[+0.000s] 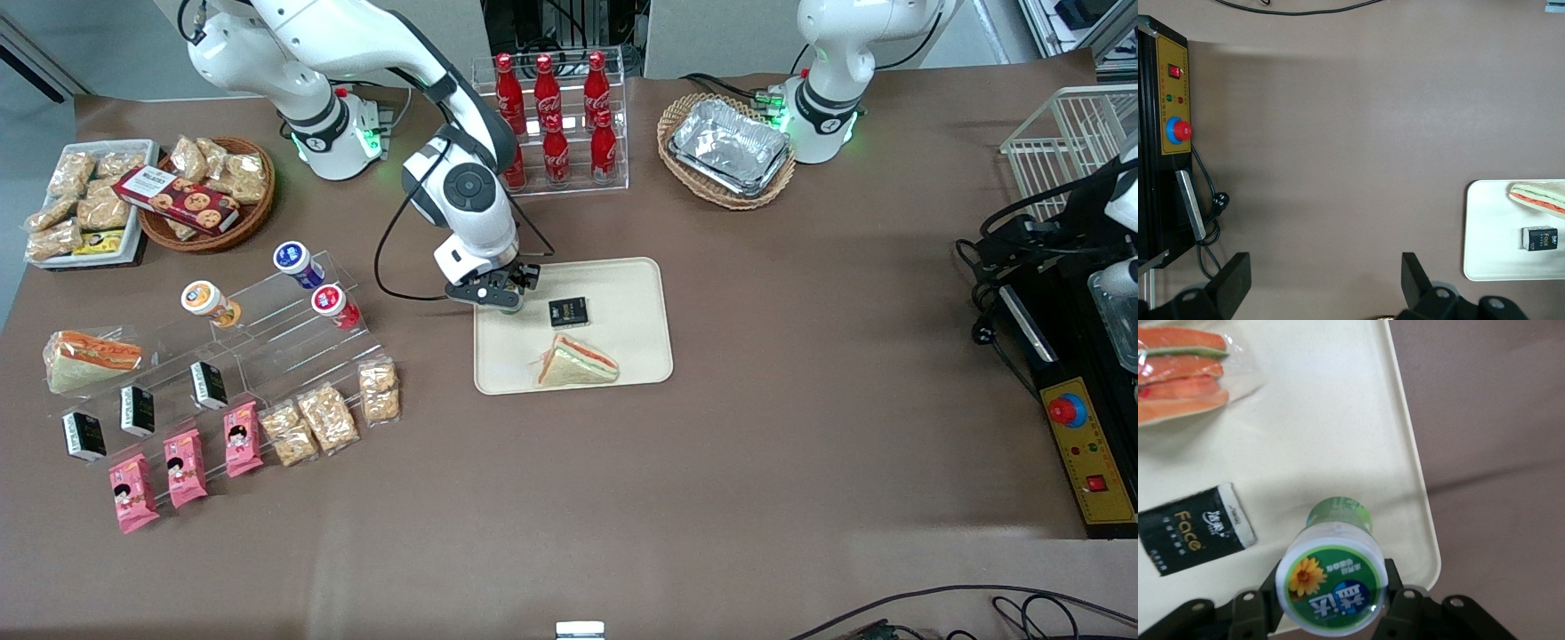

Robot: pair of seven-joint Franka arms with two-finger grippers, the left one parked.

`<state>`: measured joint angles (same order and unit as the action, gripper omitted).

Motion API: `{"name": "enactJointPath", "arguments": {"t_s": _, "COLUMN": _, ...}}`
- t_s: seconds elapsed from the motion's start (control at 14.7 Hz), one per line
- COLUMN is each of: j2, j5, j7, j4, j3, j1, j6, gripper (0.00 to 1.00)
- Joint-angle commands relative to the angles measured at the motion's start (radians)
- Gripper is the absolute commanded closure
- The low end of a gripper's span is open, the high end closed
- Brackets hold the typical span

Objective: Place green gum on tray
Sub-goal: 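Lower the green gum bottle onto the tray and open the right gripper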

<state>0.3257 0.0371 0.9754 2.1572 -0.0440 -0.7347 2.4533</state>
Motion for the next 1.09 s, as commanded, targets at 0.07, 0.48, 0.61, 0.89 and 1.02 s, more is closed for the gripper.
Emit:
{"name": "enactJointPath", "arguments": {"t_s": 0.07, "j2": 0.049, "j5": -0.019, "j7": 0.019, "j4": 0.004, "j3": 0.012, "j1": -0.022, "j6": 0.069, "gripper": 0.56}}
{"name": "enactJointPath", "arguments": {"t_s": 0.48, "j2": 0.049, "j5": -0.02, "j7": 0.009, "j4": -0.007, "j3": 0.013, "j1": -0.022, "j6": 0.064, "gripper": 0.0}}
{"name": "enactJointPath", "arguments": {"t_s": 0.61, "j2": 0.047, "j5": -0.035, "j7": 0.006, "j4": -0.008, "j3": 0.013, "j1": -0.022, "j6": 0.062, "gripper": 0.0}}
{"name": "enactJointPath", "arguments": {"t_s": 0.89, "j2": -0.022, "j5": -0.13, "j7": -0.004, "j4": -0.063, "j3": 0.024, "j1": 0.001, "j6": -0.086, "gripper": 0.0}}
{"name": "enactJointPath", "arguments": {"t_s": 1.02, "j2": -0.072, "j5": -0.161, "j7": -0.052, "j4": -0.172, "j3": 0.035, "j1": 0.033, "j6": -0.341, "gripper": 0.0}}
